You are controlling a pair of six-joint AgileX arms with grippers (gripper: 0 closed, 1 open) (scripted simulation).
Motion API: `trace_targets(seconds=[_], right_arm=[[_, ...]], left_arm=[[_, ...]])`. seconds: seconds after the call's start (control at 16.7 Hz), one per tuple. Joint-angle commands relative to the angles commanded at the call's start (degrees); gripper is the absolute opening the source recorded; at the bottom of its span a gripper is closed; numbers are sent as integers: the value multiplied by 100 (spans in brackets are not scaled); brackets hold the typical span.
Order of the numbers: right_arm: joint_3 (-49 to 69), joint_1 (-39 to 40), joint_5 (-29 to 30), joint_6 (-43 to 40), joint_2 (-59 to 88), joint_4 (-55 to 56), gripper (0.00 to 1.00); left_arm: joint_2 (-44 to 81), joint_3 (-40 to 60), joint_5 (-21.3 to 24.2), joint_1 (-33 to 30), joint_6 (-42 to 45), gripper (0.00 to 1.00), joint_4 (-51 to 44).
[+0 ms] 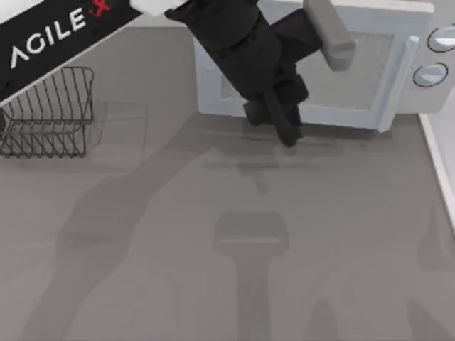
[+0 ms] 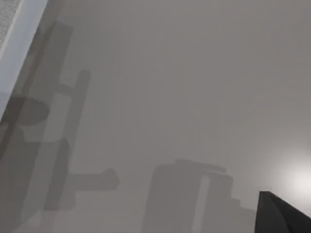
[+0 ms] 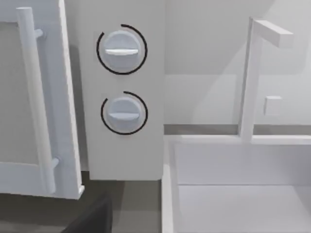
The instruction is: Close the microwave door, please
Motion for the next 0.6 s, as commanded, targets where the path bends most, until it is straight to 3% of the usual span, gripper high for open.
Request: trace_targets(seconds=[0.6], right_arm=[[0,0,0,0,0,0,100]], left_arm=[[232,549,-64,-145,-65,0,72]])
